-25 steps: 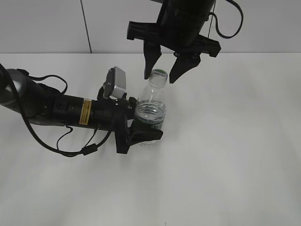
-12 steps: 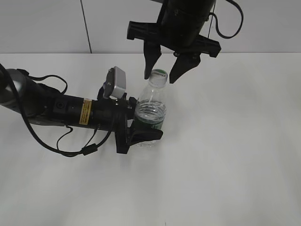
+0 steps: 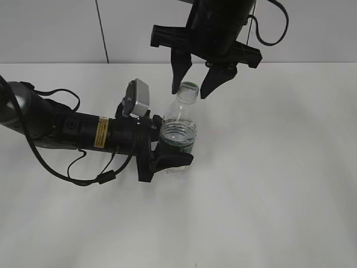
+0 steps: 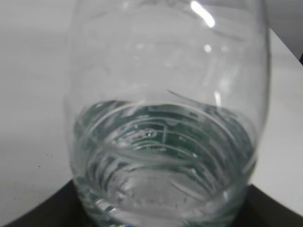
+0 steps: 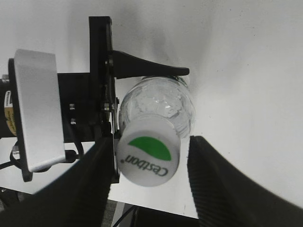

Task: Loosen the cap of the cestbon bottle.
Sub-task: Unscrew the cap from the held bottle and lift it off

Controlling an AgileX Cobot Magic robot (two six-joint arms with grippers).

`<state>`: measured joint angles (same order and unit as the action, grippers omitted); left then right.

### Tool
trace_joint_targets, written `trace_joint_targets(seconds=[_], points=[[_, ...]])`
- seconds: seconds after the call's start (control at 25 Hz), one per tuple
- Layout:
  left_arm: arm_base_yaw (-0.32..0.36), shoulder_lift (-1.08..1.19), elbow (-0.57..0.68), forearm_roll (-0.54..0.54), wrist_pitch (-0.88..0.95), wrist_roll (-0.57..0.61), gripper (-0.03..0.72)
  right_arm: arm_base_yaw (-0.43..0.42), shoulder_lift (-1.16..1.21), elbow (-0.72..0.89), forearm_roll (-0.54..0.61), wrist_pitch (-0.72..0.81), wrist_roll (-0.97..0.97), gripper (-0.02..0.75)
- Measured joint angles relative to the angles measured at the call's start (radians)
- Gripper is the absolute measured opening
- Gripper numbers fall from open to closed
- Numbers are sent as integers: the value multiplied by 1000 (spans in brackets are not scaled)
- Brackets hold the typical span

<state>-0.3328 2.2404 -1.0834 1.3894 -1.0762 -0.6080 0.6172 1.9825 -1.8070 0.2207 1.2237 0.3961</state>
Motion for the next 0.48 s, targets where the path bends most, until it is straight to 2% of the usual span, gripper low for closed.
trace_joint_targets(seconds=[0.2, 0.48], points=[[0, 0, 0, -3, 0, 0, 412, 0, 0, 0, 0, 0, 0, 302], [0, 0, 0, -3, 0, 0, 412, 0, 0, 0, 0, 0, 0, 301]])
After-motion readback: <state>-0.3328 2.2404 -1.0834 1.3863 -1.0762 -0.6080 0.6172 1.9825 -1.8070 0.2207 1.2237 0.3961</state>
